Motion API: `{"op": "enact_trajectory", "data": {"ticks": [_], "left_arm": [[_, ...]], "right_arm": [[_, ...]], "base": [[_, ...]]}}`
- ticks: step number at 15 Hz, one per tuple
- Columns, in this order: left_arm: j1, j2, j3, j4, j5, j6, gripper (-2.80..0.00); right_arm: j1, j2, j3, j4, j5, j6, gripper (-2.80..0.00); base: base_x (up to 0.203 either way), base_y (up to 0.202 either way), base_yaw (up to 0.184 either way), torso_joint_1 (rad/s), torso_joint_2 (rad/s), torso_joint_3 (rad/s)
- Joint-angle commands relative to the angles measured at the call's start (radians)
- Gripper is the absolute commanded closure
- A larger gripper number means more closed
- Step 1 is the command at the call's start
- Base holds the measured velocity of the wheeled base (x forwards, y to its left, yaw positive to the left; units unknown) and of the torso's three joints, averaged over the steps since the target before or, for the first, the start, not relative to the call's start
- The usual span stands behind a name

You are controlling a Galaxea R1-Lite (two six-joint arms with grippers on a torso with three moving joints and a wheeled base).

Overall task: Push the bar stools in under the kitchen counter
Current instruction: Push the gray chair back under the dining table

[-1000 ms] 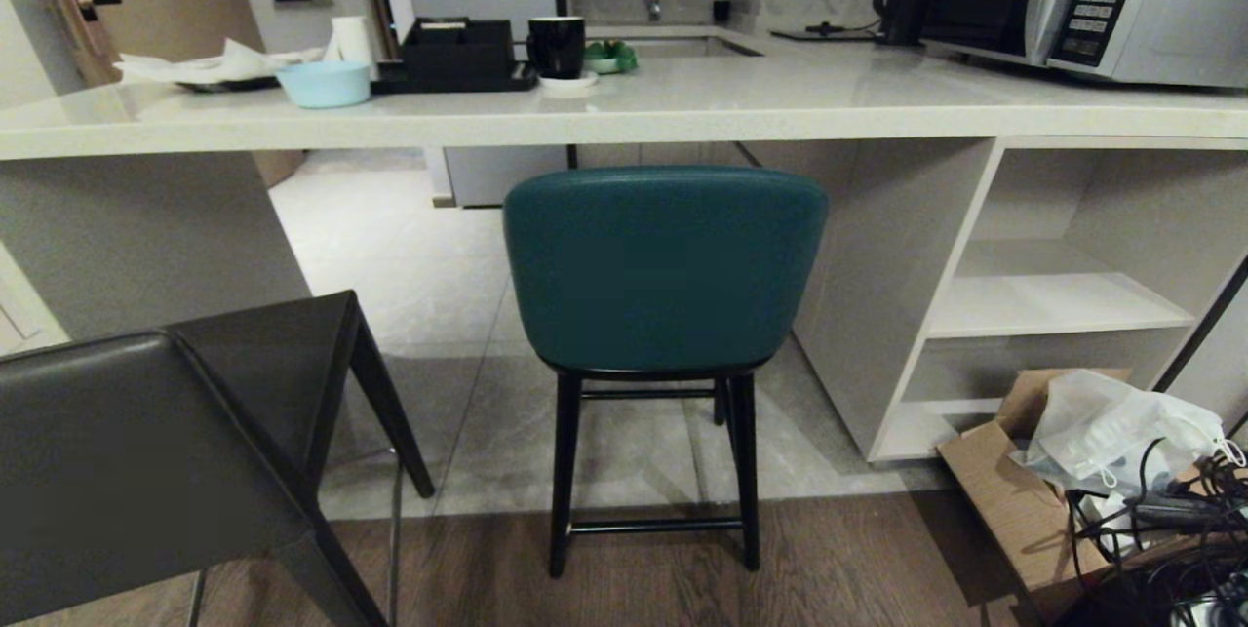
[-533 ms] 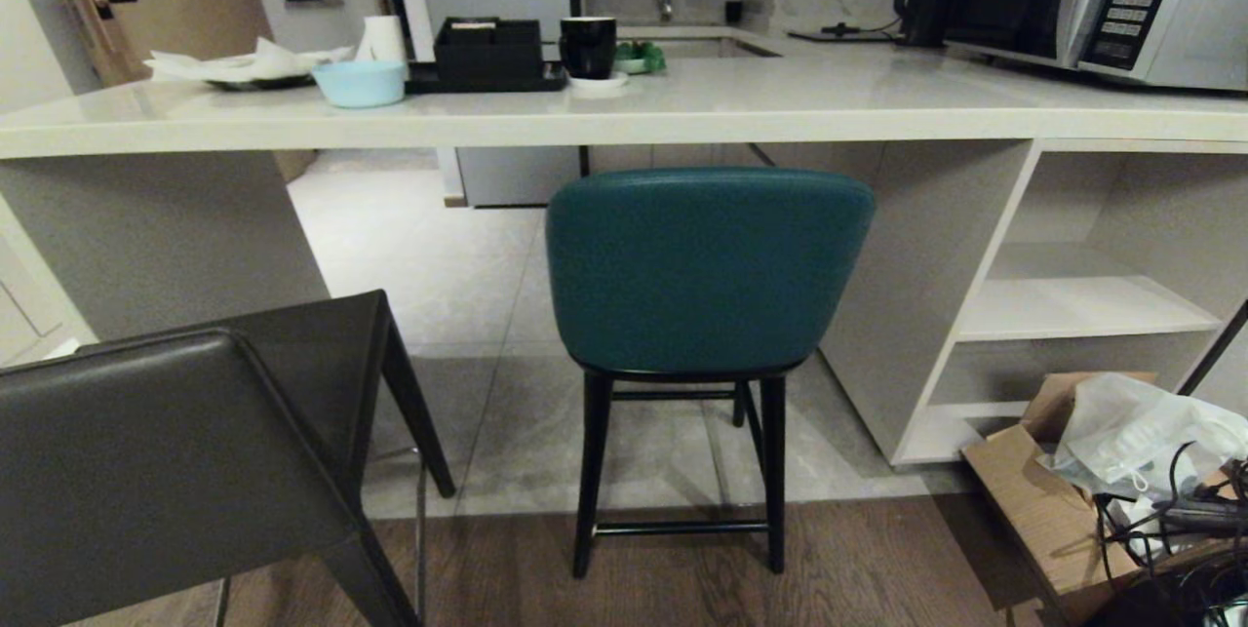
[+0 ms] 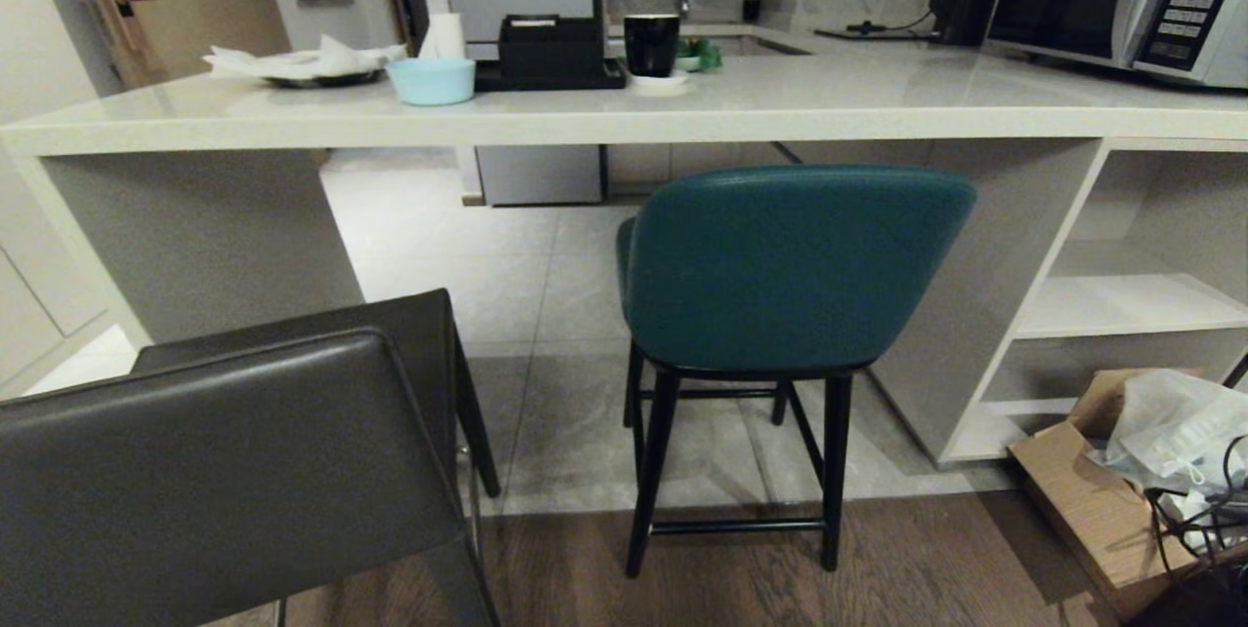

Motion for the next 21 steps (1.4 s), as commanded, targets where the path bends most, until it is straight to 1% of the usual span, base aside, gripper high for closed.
{"op": "enact_trajectory", "data": {"ticks": [1,10,19,21], "left_arm": [[0.0,0.0,0.014,-0.001,0.0,0.001,0.0],[0.0,0.0,0.014,-0.001,0.0,-0.004,0.0],[0.0,0.0,0.014,-0.001,0.001,-0.002,0.0],[0.0,0.0,0.014,-0.001,0.001,-0.004,0.0]], "right_arm": [[0.0,0.0,0.0,0.0,0.001,0.001,0.0],[0.0,0.0,0.0,0.0,-0.001,0.001,0.0],[0.0,0.0,0.0,0.0,-0.002,0.01,0.0],[0.0,0.0,0.0,-0.001,-0.002,0.011,0.0]], "base": [[0.0,0.142,-0.005,0.002,0.0,-0.003],[-0.007,0.009,-0.001,0.001,0.0,0.001],[-0.195,0.0,-0.001,0.002,0.0,0.0],[-0.112,0.0,-0.003,-0.004,0.0,0.002]]}}
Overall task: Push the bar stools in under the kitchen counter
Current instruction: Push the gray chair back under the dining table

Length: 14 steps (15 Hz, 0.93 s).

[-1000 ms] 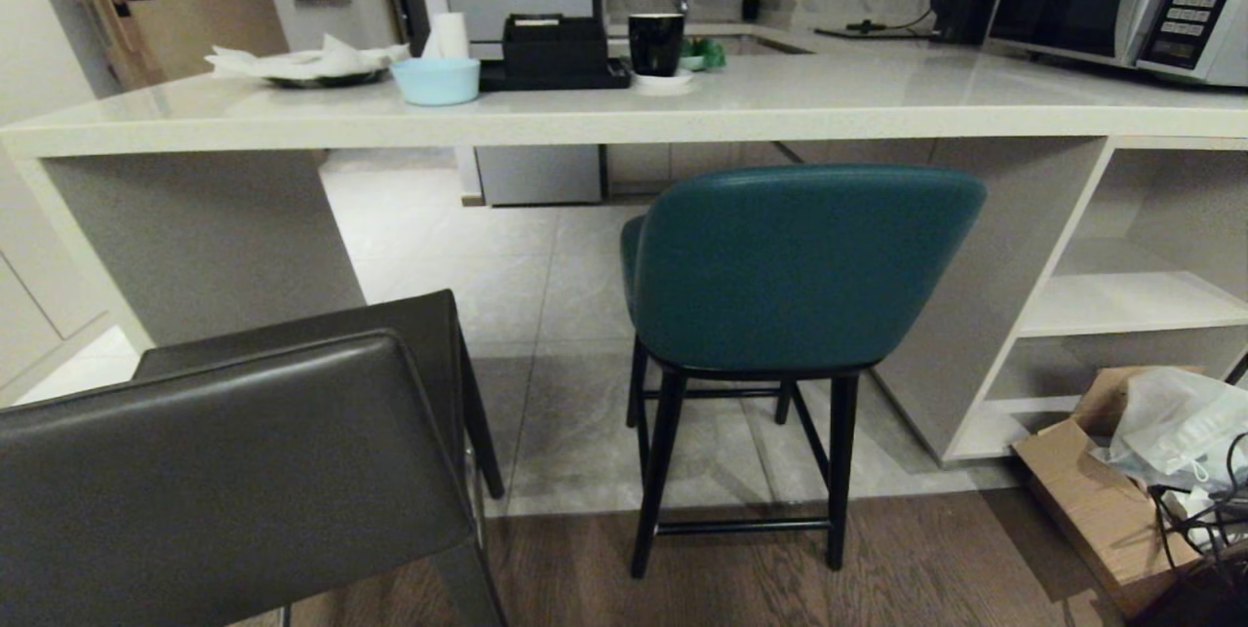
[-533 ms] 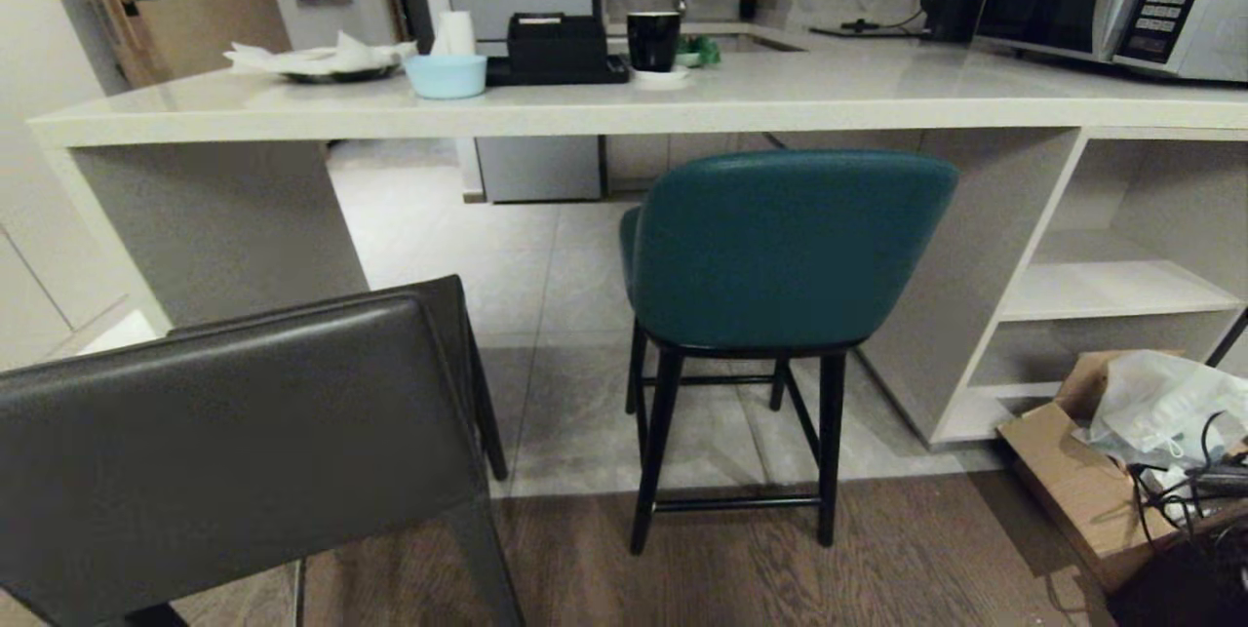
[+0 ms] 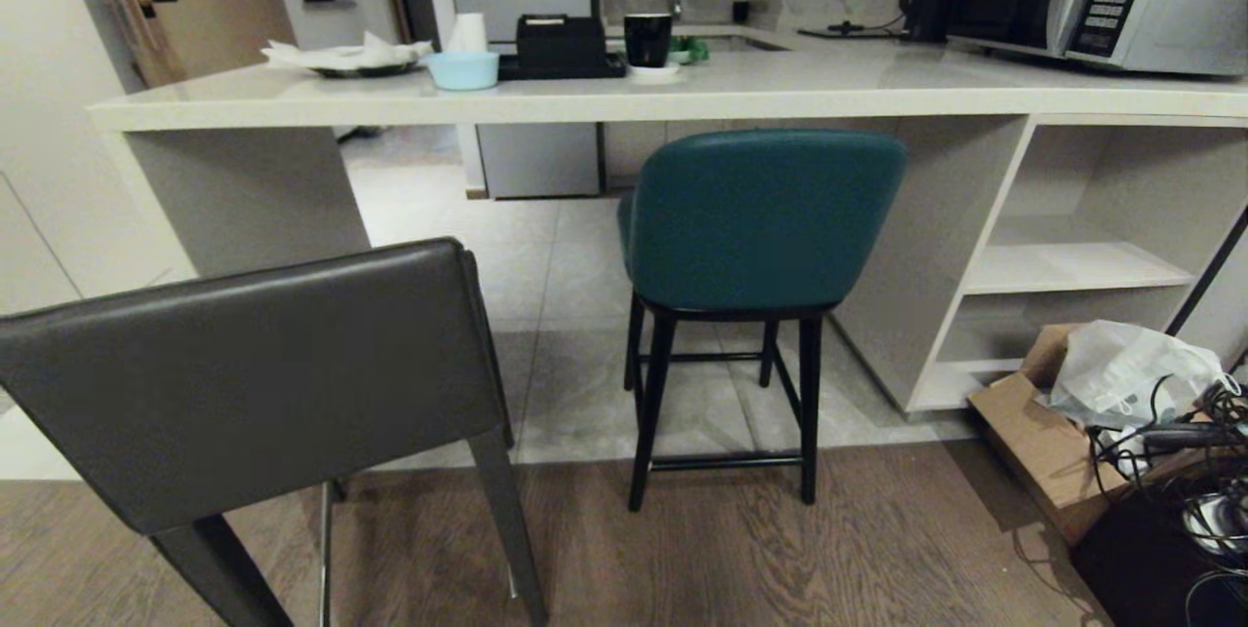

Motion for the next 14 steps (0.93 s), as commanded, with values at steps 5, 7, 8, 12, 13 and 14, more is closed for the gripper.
{"op": "enact_trajectory", "data": {"ticks": [5,7,8,12,13,14], "left_arm": [[0.0,0.001,0.014,-0.001,0.0,0.0,0.0],[0.0,0.001,0.014,-0.001,0.0,0.0,0.0],[0.0,0.001,0.014,-0.001,0.0,0.0,0.0],[0.0,0.001,0.014,0.0,0.0,0.0,0.0],[0.0,0.001,0.014,-0.001,0.0,0.0,0.0],[0.0,0.001,0.014,-0.001,0.0,0.0,0.0]], "right_arm": [[0.0,0.0,0.0,-0.001,0.001,0.0,0.0],[0.0,0.0,0.0,-0.001,-0.001,0.0,0.0],[0.0,0.0,0.0,-0.001,0.001,0.0,0.0],[0.0,0.0,0.0,-0.001,0.001,0.0,0.0],[0.0,0.0,0.0,-0.001,0.001,0.0,0.0],[0.0,0.0,0.0,-0.001,0.001,0.0,0.0]], "base": [[0.0,0.0,0.0,0.0,0.0,0.0],[0.0,0.0,0.0,0.0,0.0,0.0],[0.01,0.055,0.001,0.003,0.0,0.006],[0.002,0.163,0.0,0.002,0.0,0.001],[0.0,0.198,0.0,0.001,0.0,0.002],[0.0,0.195,-0.005,-0.001,0.01,0.005]]}}
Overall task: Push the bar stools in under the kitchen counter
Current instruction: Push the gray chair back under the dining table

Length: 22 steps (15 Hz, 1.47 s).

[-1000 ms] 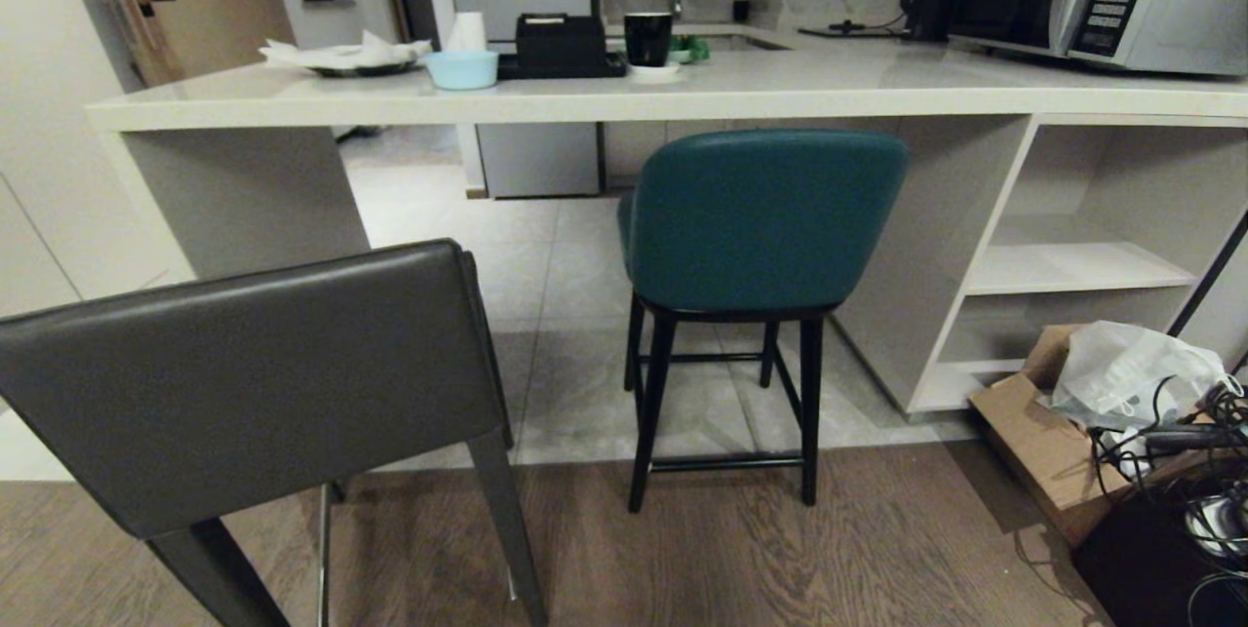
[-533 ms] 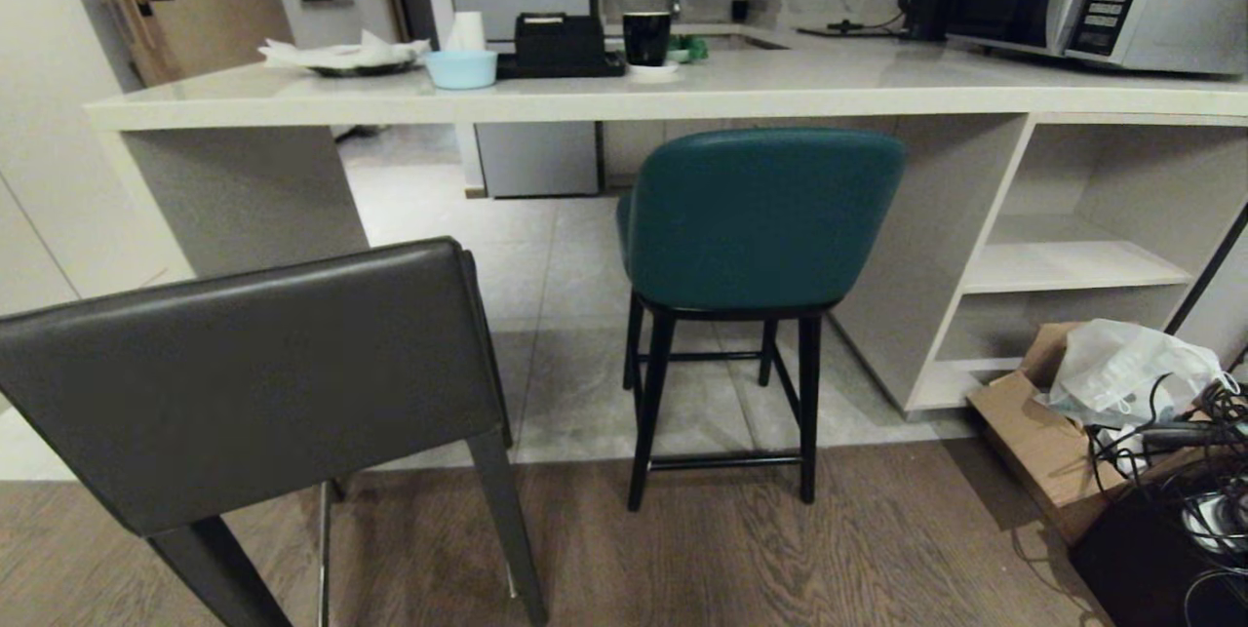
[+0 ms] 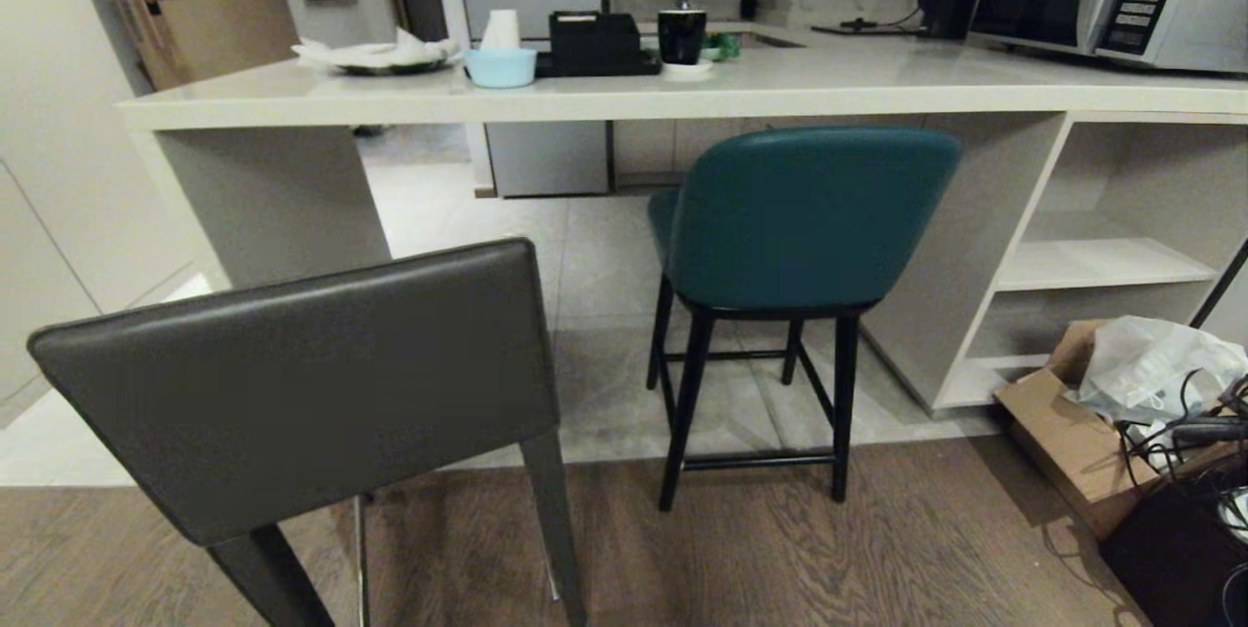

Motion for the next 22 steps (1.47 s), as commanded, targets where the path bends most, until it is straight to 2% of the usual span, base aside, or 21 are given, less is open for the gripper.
{"op": "enact_trajectory", "data": {"ticks": [1,18,22], "left_arm": [[0.0,0.001,0.014,-0.001,0.0,0.0,0.0],[0.0,0.001,0.014,-0.001,0.0,0.0,0.0],[0.0,0.001,0.014,0.001,0.0,0.002,0.0]], "right_arm": [[0.0,0.0,0.0,0.0,0.001,-0.001,0.0],[0.0,0.0,0.0,0.0,0.001,0.0,0.0],[0.0,0.0,0.0,0.0,0.0,0.0,0.0]], "base": [[0.0,0.194,-0.001,0.001,0.0,0.002],[0.0,0.193,-0.002,0.003,0.0,0.003],[0.0,0.026,0.0,0.0,0.0,0.001]]}}
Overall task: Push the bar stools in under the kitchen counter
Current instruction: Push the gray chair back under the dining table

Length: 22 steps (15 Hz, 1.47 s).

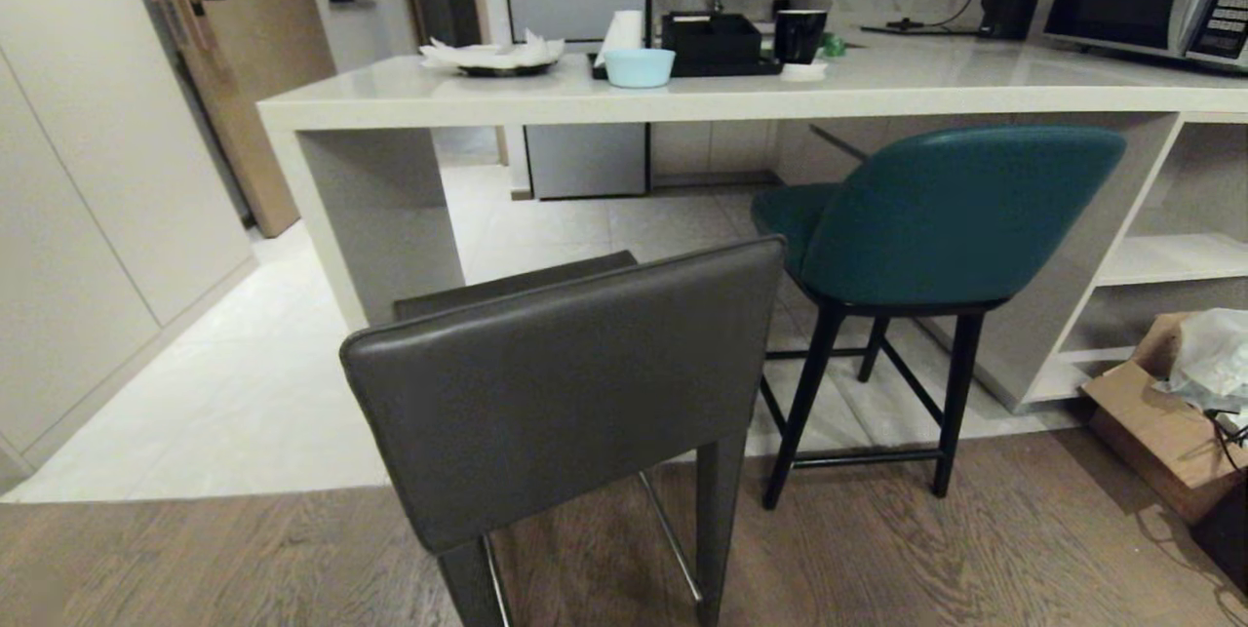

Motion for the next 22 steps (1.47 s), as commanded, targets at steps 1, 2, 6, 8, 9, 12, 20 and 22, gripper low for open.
{"op": "enact_trajectory", "data": {"ticks": [1,2,6,8,9,12,20,22], "left_arm": [[0.0,0.001,0.014,-0.001,0.0,0.0,0.0],[0.0,0.001,0.014,-0.001,0.0,0.0,0.0],[0.001,0.0,0.01,0.006,0.0,0.006,0.0],[0.002,0.02,-0.048,0.024,0.006,0.018,0.0],[0.004,0.062,-0.084,0.036,0.006,0.016,0.0],[0.003,0.318,-0.194,-0.01,-0.002,-0.028,0.0],[-0.139,0.964,-0.253,-0.498,0.071,-0.041,0.0],[-0.198,1.065,-0.29,-0.517,0.117,-0.089,0.0]], "right_arm": [[0.0,0.0,0.0,0.0,0.001,-0.002,0.0],[0.0,0.0,0.0,0.0,0.0,-0.002,0.0],[0.0,0.0,-0.002,0.001,-0.002,0.016,0.0],[0.0,0.0,-0.023,0.052,-0.012,0.025,0.0],[0.0,0.009,-0.064,0.071,-0.014,0.027,0.0],[-0.001,0.222,-0.196,0.066,0.01,0.078,0.0],[0.091,1.015,-0.403,-0.419,0.039,0.148,0.0],[0.167,1.165,-0.454,-0.479,0.033,0.179,0.0]], "base": [[0.0,0.0,0.0,0.0,0.0,0.0],[0.0,0.0,0.0,0.0,0.0,0.0],[0.0,0.0,0.0,0.0,0.0,0.0],[0.0,0.0,0.0,0.0,0.0,0.0],[0.0,0.0,0.0,0.0,0.0,0.0],[0.0,0.0,0.0,0.0,0.0,0.0],[0.0,0.0,0.0,0.0,0.0,0.0],[0.0,0.0,0.0,0.0,0.0,0.0]]}}
